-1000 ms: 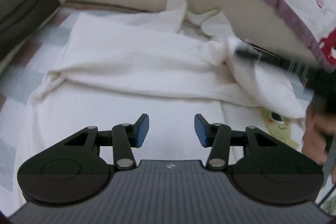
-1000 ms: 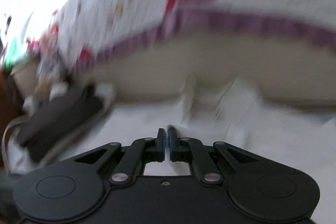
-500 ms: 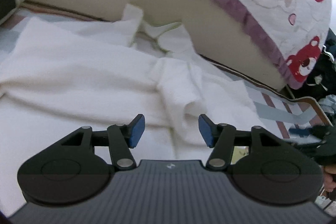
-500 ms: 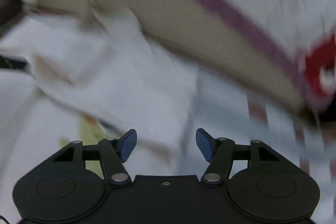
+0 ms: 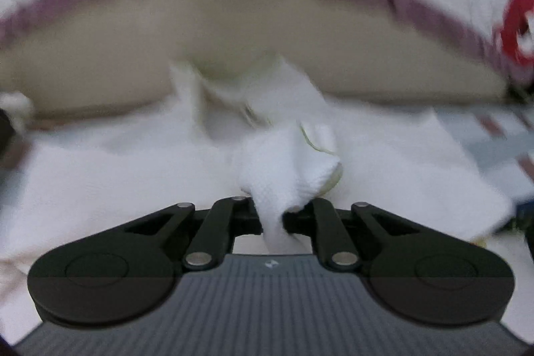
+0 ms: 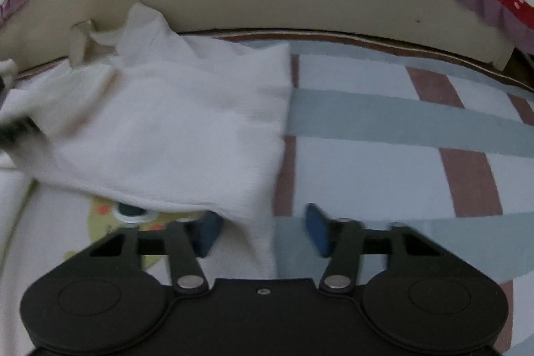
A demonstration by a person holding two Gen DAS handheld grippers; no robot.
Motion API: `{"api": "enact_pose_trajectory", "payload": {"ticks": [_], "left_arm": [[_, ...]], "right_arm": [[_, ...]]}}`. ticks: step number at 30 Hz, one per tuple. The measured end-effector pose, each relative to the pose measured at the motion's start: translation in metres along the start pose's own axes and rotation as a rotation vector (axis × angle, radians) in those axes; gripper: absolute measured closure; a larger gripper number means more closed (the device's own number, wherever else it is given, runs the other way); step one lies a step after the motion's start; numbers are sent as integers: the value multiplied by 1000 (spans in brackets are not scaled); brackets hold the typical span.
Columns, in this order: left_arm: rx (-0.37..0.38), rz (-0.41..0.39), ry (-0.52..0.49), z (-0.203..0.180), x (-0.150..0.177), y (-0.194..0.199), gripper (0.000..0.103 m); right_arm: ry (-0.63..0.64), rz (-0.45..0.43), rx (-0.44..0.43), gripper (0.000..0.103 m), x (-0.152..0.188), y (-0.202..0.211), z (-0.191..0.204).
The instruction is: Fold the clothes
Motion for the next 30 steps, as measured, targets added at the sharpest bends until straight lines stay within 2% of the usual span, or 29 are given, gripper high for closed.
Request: {"api": "enact_pose_trajectory", "payload": {"ticks": [2, 3, 4, 5, 8, 10, 11, 12, 13, 15, 18, 20, 21, 23, 25, 27, 29, 30], "left_arm": [[-68, -148, 84, 17, -13, 32, 89], [-94, -182, 142, 25, -12, 41, 86], [-121, -183, 197, 35, -7, 45, 74], [-143, -144, 234, 45, 2, 40, 72], [-176, 23, 297, 75, 33, 15, 72], [-201, 95, 342, 95, 49, 11, 74], [-204, 103, 363, 104, 53, 13, 74], [-208, 98, 361, 110, 52, 16, 77], [-250, 112, 313, 115, 50, 22, 86], [-312, 135, 175, 117, 41, 29, 91], [-277, 83, -29, 94, 19, 44, 94], [-247, 63, -104, 85, 7, 50, 94], [-224, 75, -112, 84, 6, 51, 92], [-186, 152, -85, 91, 18, 49, 86], [-144, 256, 9, 105, 39, 46, 85], [-120, 323, 91, 116, 61, 49, 85], [-148, 343, 121, 123, 70, 55, 84], [-158, 355, 131, 125, 70, 57, 80]], "right_arm": [[2, -29, -7, 65, -5, 2, -3], [-8, -29, -8, 66, -5, 2, -4], [-19, -29, -9, 70, -5, 1, -5], [-29, -29, -10, 75, -6, 1, -6], [-60, -28, -13, 79, -7, 0, -8], [-81, -27, -15, 79, -7, -1, -10], [-91, -26, -16, 80, -8, -2, -11], [-102, -26, -17, 80, -8, -2, -11], [-97, -28, -15, 80, -9, -3, -11], [-87, -32, -11, 79, -9, -4, -9], [-13, -44, -4, 77, -9, -3, -4], [-22, -19, -7, 77, -8, -2, -7], [-28, -15, -5, 77, -8, -1, -9], [-51, -8, 1, 76, -7, 0, -16], [-92, 11, -8, 76, -7, 0, -19], [-90, 39, -2, 69, -5, 1, -18], [-35, 82, 26, 56, -1, 3, -14], [-4, 105, 41, 53, 2, 4, -11]]}}
Point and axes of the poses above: each gripper's, at about its wrist camera, not at the fingertips, and y roughly against the way its jaws point, z to its left, x to its underside, the point moved 10 cm from there along -y, roughly the way its jaws point, and after that the axes turned 8 degrees about x, right-handed, at the moved point
